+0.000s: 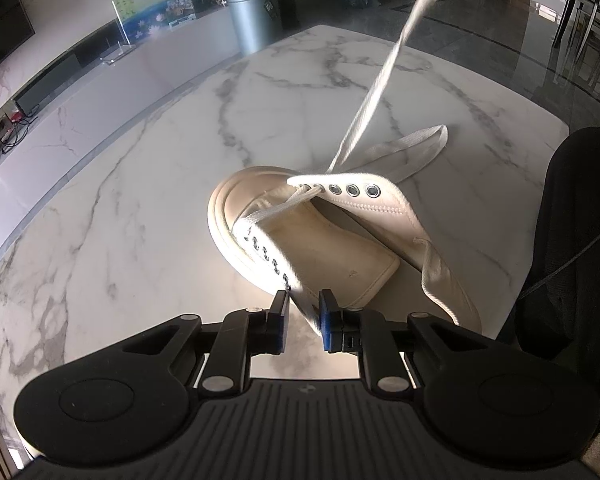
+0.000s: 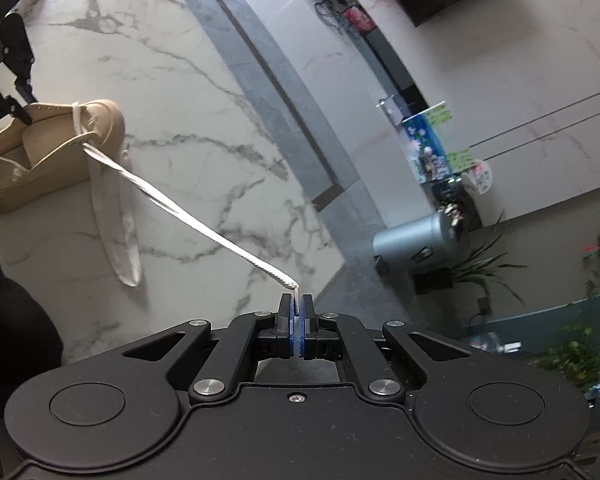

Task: Lace up shoes with both hands

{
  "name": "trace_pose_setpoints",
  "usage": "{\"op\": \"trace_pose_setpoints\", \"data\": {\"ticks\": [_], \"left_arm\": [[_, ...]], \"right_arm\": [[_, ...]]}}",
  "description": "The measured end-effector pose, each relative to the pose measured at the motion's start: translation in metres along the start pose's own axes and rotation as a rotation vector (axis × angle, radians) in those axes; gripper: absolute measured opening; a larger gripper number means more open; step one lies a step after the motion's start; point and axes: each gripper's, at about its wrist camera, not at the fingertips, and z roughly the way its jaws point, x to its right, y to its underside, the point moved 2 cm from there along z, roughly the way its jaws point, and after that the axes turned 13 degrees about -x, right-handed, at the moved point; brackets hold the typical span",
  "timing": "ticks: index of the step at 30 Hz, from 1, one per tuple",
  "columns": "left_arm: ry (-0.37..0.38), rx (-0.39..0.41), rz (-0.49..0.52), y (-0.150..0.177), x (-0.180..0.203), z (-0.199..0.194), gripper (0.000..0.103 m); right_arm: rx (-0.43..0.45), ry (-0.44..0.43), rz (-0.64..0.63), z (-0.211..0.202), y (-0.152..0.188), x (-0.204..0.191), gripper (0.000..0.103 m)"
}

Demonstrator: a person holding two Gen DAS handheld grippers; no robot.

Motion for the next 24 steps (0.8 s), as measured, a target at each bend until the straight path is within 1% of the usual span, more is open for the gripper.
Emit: {"op": "trace_pose_setpoints", "data": {"ticks": [4,5,6,7,9,13,16,18,20,24], "left_arm": [[-0.005,0.000,0.007,-0.001,0.001,-0.001,0.015],[-0.007,-0.001,0.009,-0.002,0.001,-0.001,0.015],[-0.006,0.001,0.010,-0.002,0.001,-0.001,0.015],[-0.003,0.004,0.010,-0.003,0.001,-0.003,0.015],[0.006,0.013,0.005,-0.005,0.001,-0.006,0.015],[0.034,0.040,-0.032,-0.011,-0.007,-0.012,0.015],[0.045,0.036,-0.034,-0.015,-0.009,-0.008,0.016],[0.047,0.031,-0.036,-0.018,-0.009,-0.005,0.018],[0.056,0.032,-0.046,-0.020,-0.011,-0.002,0.020],[0.051,0.024,-0.055,-0.023,-0.014,0.005,0.024]], "right_arm": [[-0.022,-0.074,0.010,0.023,0.005,-0.016,0.000],[-0.031,-0.112,0.017,0.036,0.006,-0.024,0.000],[-0.034,-0.132,0.019,0.043,0.006,-0.029,0.000],[-0.036,-0.150,0.020,0.049,0.007,-0.033,0.000],[-0.044,-0.229,0.021,0.071,0.006,-0.050,0.000],[-0.066,-0.326,0.023,0.101,0.006,-0.072,0.000],[-0.080,-0.405,0.046,0.128,0.003,-0.087,0.001],[-0.089,-0.448,0.060,0.140,0.001,-0.095,0.001],[-0.093,-0.475,0.065,0.148,-0.001,-0.100,0.001],[-0.080,-0.500,0.080,0.156,-0.007,-0.101,0.002]]}}
